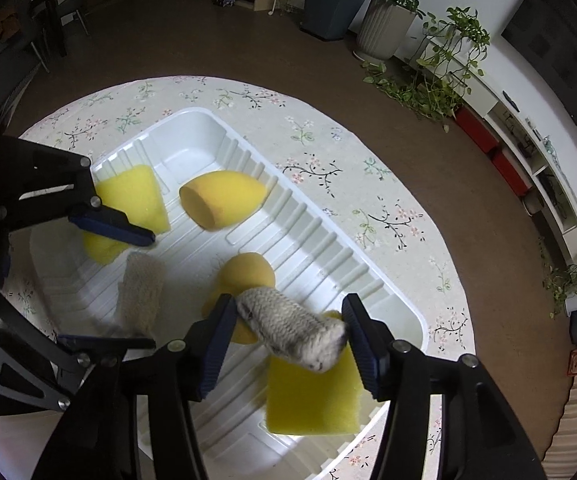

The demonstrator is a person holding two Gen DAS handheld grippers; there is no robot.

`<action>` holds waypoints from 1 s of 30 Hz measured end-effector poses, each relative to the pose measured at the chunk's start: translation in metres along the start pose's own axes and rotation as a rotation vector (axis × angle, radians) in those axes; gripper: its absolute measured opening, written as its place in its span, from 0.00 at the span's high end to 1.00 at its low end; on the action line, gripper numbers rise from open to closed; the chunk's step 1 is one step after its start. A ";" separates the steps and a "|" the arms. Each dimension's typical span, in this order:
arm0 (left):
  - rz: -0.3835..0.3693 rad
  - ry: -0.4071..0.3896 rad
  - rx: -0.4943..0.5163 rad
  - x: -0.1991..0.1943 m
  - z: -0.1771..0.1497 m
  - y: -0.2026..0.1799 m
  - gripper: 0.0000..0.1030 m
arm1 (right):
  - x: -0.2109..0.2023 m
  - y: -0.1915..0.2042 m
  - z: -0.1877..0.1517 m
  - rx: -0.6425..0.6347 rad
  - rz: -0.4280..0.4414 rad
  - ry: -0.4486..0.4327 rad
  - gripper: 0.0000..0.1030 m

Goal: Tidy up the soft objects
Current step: 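Open both tools to drop the knitted scrubbers into the white tray, then move both tools back to the green cloth and tissue packs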

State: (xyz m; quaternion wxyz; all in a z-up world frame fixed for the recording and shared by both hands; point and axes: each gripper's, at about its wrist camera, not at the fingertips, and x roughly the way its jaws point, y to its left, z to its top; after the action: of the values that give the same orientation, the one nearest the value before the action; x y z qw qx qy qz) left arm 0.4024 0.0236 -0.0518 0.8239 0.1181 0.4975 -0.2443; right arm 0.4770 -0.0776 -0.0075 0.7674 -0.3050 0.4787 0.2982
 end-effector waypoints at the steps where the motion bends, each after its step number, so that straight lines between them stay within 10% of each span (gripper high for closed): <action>1: -0.004 -0.006 -0.004 -0.001 0.000 0.000 0.35 | 0.000 0.000 0.000 0.002 -0.001 -0.001 0.44; 17: 0.007 -0.164 -0.093 -0.038 0.007 0.019 0.00 | -0.027 -0.021 -0.013 0.102 0.006 -0.083 0.00; 30: 0.070 -0.367 -0.272 -0.109 -0.028 0.048 0.00 | -0.088 -0.069 -0.049 0.343 -0.009 -0.266 0.00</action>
State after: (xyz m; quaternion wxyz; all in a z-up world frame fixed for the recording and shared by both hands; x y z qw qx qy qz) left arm 0.3639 0.1084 0.0280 0.9169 -0.0231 0.3632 -0.1637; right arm 0.4699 -0.1733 0.0681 0.8658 -0.1300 0.4155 0.2465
